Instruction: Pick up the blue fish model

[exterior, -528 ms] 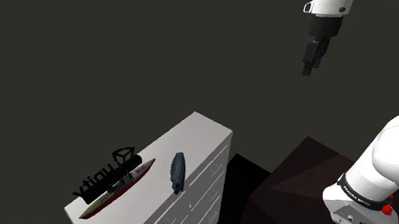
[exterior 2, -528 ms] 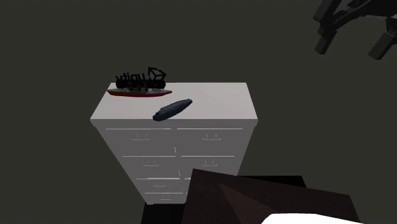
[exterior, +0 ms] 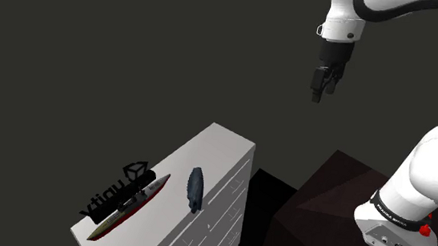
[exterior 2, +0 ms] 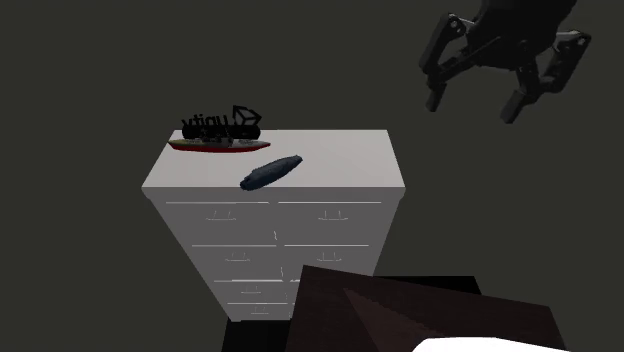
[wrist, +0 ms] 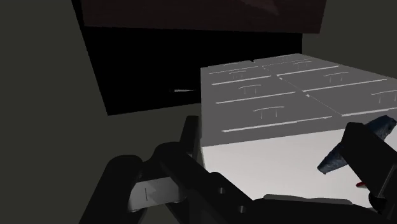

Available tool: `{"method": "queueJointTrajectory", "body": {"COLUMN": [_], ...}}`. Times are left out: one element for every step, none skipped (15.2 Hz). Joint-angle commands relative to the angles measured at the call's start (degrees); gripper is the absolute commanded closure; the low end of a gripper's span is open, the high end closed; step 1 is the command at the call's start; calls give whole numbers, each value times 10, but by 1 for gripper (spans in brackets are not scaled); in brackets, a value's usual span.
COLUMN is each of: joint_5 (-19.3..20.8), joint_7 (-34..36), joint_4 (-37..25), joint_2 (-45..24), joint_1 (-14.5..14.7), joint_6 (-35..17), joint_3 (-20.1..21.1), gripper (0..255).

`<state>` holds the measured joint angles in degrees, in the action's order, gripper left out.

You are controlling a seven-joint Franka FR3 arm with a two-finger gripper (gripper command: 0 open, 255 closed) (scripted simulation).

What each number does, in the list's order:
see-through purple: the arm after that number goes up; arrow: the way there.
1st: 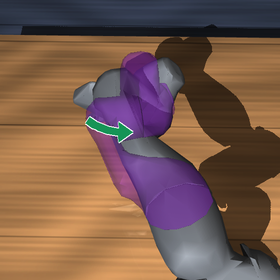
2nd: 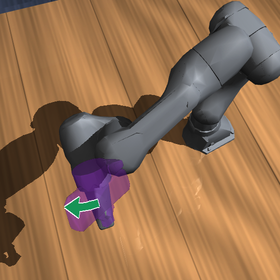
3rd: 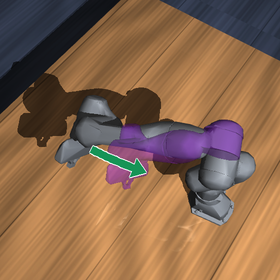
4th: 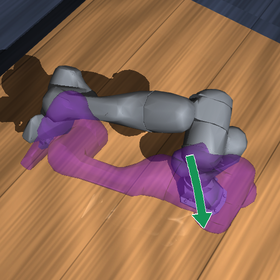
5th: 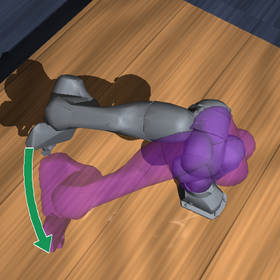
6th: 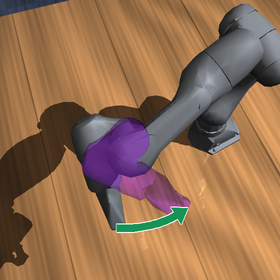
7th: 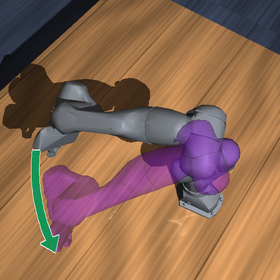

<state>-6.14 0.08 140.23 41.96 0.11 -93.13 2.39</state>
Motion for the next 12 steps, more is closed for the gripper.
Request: {"method": "queueJointTrajectory", "body": {"joint_5": [-21, -30, -40, -49, -58, -67, -76, -84, -92, -99, -106, -112], "joint_7": [33, 49, 64, 79, 94, 109, 124, 138, 153, 167, 182, 196], "joint_4": [17, 25, 31, 37, 41, 45, 48, 50, 52, 52, 51, 50], "joint_2": [-15, -22, -30, -39, -50, -61, -73, -86, -101, -116, -132, -149], "joint_1": [5, 7, 10, 13, 16, 18, 21, 23, 26, 28, 30, 31], "joint_6": [-34, -49, -65, -81, -97, -114, -131, -148, -165, -183, -200, -218], "joint_3": [22, 32, 43, 53, 64, 74, 85, 95, 106, 116, 127, 137], "gripper": [0, 0, 0, 0, 0, 0, 0, 0, 0, 0, 0, 0]}}
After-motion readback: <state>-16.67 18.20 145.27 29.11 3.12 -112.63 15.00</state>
